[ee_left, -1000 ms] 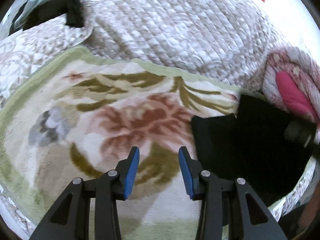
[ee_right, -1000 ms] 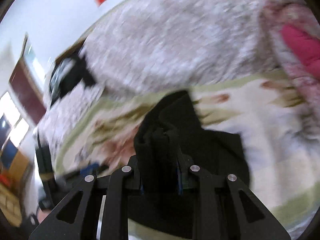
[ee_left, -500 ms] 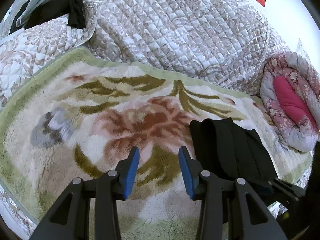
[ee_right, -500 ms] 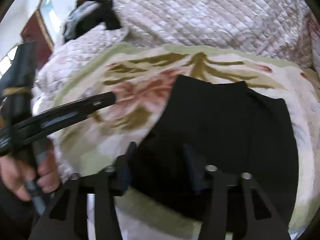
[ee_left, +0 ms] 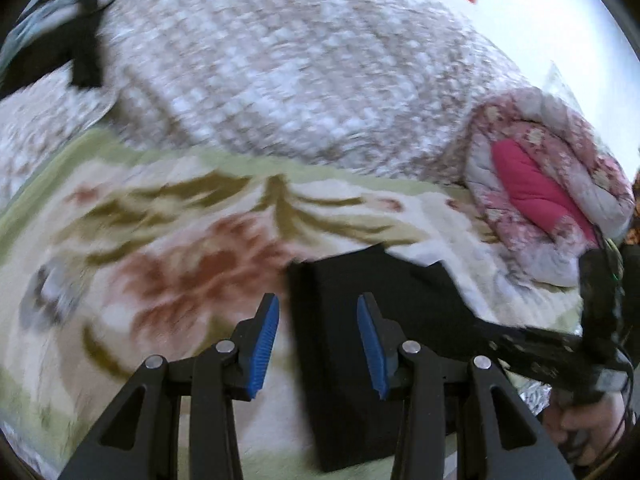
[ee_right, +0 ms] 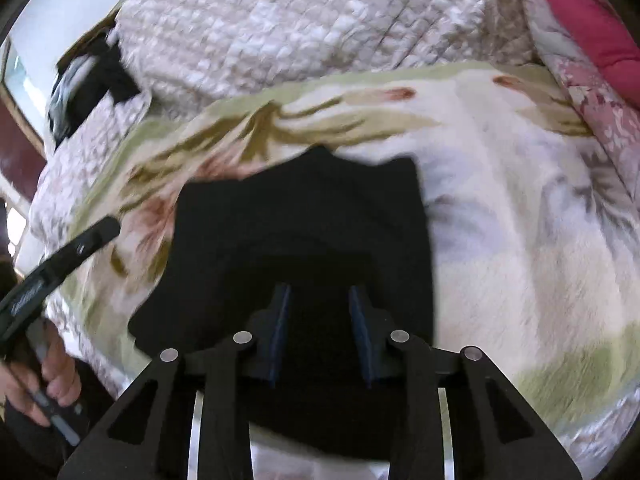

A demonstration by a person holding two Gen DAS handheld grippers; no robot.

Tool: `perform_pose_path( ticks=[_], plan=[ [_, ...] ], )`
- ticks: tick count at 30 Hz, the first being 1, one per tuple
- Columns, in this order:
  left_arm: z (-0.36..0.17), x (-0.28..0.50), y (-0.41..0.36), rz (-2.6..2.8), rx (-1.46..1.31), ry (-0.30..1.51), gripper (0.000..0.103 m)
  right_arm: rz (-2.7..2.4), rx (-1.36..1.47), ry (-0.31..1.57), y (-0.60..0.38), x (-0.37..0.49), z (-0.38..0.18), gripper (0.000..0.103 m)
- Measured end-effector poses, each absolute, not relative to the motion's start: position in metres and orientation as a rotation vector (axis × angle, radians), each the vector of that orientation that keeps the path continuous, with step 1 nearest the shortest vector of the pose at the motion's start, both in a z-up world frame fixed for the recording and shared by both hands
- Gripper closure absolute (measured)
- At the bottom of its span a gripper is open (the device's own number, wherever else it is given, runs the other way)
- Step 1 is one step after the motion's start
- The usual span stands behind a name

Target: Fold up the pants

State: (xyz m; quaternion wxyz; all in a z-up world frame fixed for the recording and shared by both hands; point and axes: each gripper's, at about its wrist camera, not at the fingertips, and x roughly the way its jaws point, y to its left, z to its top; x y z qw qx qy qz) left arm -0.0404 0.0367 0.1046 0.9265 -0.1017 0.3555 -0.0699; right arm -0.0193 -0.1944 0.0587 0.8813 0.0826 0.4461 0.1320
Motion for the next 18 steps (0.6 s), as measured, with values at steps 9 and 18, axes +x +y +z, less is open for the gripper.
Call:
perform_pose_path(
  ticks=[9,18],
  plan=[
    [0.043,0.044,0.002,-0.175,-0.070,0.875,0.058,0.261,0.130,0.980,-0.210,0.062,0.032,0.080],
    [0.037,0.034,0.006,-0.172,-0.080,0.830,0.056,0.233,0.231,0.969,-0.237,0.069,0.023,0.103]
  ],
)
